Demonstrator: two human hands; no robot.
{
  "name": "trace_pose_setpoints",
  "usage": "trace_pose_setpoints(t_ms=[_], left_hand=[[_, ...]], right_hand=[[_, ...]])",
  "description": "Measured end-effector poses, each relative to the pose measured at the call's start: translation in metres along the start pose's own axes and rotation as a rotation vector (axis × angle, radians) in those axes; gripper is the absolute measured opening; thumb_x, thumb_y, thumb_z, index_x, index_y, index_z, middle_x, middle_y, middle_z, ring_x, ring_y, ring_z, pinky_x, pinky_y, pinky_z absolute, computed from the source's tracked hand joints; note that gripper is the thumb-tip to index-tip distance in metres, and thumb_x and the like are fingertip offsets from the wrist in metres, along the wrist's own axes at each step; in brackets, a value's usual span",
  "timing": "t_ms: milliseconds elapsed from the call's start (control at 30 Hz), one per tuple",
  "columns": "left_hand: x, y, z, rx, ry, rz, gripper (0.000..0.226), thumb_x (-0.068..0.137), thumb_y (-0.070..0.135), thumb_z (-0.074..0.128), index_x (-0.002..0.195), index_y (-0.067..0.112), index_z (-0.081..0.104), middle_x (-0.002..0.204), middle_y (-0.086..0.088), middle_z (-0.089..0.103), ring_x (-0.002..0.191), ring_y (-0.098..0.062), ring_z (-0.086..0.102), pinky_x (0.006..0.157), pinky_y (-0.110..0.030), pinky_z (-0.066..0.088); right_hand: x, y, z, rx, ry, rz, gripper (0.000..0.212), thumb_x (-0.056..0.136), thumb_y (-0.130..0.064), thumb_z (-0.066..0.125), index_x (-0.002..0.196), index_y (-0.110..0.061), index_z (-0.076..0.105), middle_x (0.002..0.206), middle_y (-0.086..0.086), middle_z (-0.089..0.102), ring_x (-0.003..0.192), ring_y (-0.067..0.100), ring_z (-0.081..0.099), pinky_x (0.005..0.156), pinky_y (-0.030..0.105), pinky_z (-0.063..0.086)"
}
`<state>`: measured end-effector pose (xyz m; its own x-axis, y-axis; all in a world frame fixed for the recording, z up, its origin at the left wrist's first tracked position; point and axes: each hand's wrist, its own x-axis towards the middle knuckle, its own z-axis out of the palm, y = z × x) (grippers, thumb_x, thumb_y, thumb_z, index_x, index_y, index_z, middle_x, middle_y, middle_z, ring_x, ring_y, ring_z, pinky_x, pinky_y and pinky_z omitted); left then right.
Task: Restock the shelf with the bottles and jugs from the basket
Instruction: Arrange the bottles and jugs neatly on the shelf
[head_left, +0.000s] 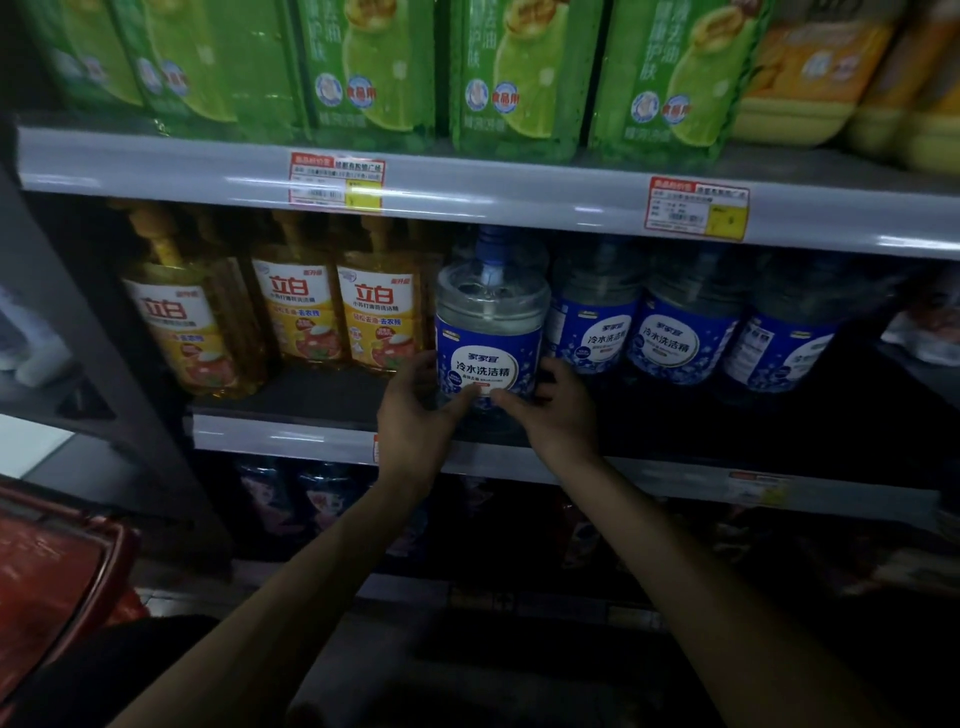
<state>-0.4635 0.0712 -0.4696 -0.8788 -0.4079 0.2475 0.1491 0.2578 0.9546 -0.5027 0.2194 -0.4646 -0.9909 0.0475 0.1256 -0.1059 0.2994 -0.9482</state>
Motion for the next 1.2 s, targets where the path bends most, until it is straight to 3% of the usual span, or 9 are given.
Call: trace_pose_setpoints(t_ms=[67, 167, 300, 367, 467, 767, 967, 1067, 1200], left_hand=[[-0.001, 0.0, 0.0, 0.017, -0.009, 0.018, 0.055, 0.082, 0.028, 0.087, 0.128, 0.027, 0.057, 0.108, 0.023, 0.064, 0.096, 0.015, 0.06, 0.079, -0.015, 0.053], [-0.008, 0.001, -0.001, 0.097, -0.058, 0.065, 0.051, 0.085, 0.021, 0.084, 0.125, 0.029, 0.055, 0.114, 0.023, 0.062, 0.099, 0.023, 0.057, 0.08, -0.003, 0.049], [-0.018, 0.005, -0.007, 0.205, -0.108, 0.101, 0.06, 0.086, 0.032, 0.08, 0.14, 0.03, 0.053, 0.136, 0.007, 0.061, 0.121, -0.008, 0.06, 0.099, -0.041, 0.057], [-0.025, 0.012, -0.008, 0.24, -0.123, 0.135, 0.062, 0.088, 0.027, 0.078, 0.144, 0.027, 0.052, 0.14, 0.003, 0.057, 0.125, -0.015, 0.058, 0.101, -0.046, 0.056], [-0.035, 0.024, -0.003, 0.264, -0.165, 0.194, 0.063, 0.089, 0.017, 0.077, 0.147, 0.019, 0.052, 0.141, -0.002, 0.054, 0.126, -0.019, 0.057, 0.103, -0.045, 0.054], [-0.046, 0.045, 0.052, 0.381, -0.294, 0.282, 0.059, 0.094, 0.037, 0.072, 0.148, 0.023, 0.051, 0.142, -0.003, 0.053, 0.126, -0.019, 0.056, 0.102, -0.035, 0.052], [-0.027, 0.04, 0.112, 0.409, -0.354, 0.239, 0.068, 0.094, 0.029, 0.068, 0.156, 0.023, 0.04, 0.148, -0.008, 0.05, 0.134, -0.026, 0.051, 0.106, -0.044, 0.049], [-0.015, 0.035, 0.132, 0.301, -0.339, 0.132, 0.066, 0.092, 0.026, 0.066, 0.153, 0.02, 0.041, 0.145, -0.01, 0.056, 0.131, -0.026, 0.057, 0.106, -0.045, 0.052], [-0.006, 0.027, 0.141, 0.099, -0.2, -0.056, 0.052, 0.096, 0.01, 0.066, 0.145, 0.014, 0.048, 0.139, -0.007, 0.063, 0.127, -0.021, 0.06, 0.104, -0.031, 0.051]], right_hand=[[-0.003, -0.002, -0.002, 0.001, -0.012, 0.011, 0.063, 0.077, -0.027, 0.088, 0.132, -0.021, 0.057, 0.118, 0.002, 0.072, 0.103, 0.016, 0.07, 0.092, 0.045, 0.059], [-0.006, -0.01, -0.009, -0.037, -0.083, 0.048, 0.069, 0.075, -0.023, 0.089, 0.136, -0.021, 0.056, 0.121, 0.001, 0.071, 0.105, 0.015, 0.068, 0.094, 0.044, 0.058], [-0.013, -0.019, -0.026, -0.153, -0.157, 0.079, 0.076, 0.078, -0.019, 0.086, 0.144, -0.019, 0.05, 0.127, 0.003, 0.063, 0.112, 0.018, 0.062, 0.101, 0.042, 0.053], [-0.014, -0.023, -0.036, -0.205, -0.158, 0.095, 0.076, 0.081, -0.019, 0.084, 0.147, -0.017, 0.047, 0.139, 0.01, 0.058, 0.125, 0.025, 0.058, 0.105, 0.045, 0.05], [-0.014, -0.025, -0.054, -0.249, -0.139, 0.087, 0.068, 0.083, -0.02, 0.083, 0.143, -0.018, 0.051, 0.14, 0.011, 0.057, 0.125, 0.026, 0.057, 0.104, 0.045, 0.051], [-0.012, -0.002, -0.109, -0.403, -0.037, 0.085, 0.046, 0.085, -0.026, 0.079, 0.128, -0.02, 0.062, 0.126, 0.004, 0.064, 0.113, 0.022, 0.062, 0.098, 0.04, 0.053], [0.011, 0.008, -0.123, -0.37, -0.033, 0.019, 0.014, 0.09, -0.017, 0.071, 0.102, -0.023, 0.065, 0.083, -0.015, 0.057, 0.072, -0.004, 0.049, 0.075, 0.029, 0.05], [0.026, 0.011, -0.129, -0.329, -0.009, 0.017, 0.017, 0.09, -0.017, 0.072, 0.1, -0.026, 0.061, 0.084, -0.017, 0.055, 0.079, 0.001, 0.056, 0.079, 0.027, 0.051], [0.037, 0.018, -0.134, -0.319, 0.01, 0.051, 0.039, 0.088, -0.019, 0.073, 0.127, -0.019, 0.065, 0.117, -0.002, 0.066, 0.106, 0.015, 0.063, 0.093, 0.032, 0.054]])
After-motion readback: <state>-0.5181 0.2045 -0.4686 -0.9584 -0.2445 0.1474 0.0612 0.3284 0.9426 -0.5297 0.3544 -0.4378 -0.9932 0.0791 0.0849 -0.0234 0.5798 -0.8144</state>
